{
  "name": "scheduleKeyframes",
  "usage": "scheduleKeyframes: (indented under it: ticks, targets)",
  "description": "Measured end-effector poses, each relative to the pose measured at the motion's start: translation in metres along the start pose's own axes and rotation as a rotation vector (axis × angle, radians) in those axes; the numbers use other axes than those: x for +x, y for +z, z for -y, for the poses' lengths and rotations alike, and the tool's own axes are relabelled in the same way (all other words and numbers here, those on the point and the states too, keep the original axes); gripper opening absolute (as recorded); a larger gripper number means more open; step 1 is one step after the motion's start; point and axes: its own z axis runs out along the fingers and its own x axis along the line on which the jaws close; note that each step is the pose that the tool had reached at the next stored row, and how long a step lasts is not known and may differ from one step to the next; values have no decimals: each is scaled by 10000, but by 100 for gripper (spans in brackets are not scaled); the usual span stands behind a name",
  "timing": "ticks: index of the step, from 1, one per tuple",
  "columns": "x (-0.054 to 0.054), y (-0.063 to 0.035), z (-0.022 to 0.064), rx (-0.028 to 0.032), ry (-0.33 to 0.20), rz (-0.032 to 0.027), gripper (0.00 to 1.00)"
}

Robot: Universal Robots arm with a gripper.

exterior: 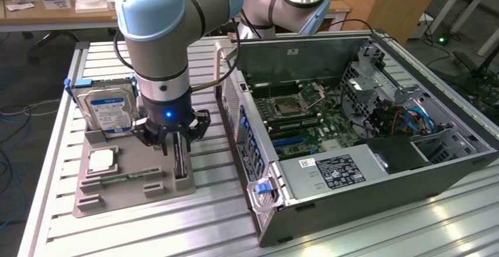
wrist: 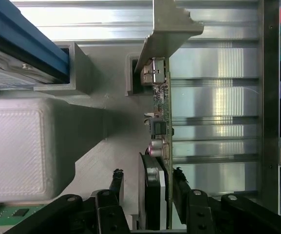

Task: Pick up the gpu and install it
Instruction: 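Pick up the gpu and move the gpu toward the slot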

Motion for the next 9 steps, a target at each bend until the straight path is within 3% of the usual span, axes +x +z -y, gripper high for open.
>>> scheduleKeyframes:
  ticks: [3,4,9]
  targets:
    - [-1,1,0,-1,0,1,51]
    - [-3,2,0,-2,0,1,44]
    - [-15,1,-1,0,0,1,43]
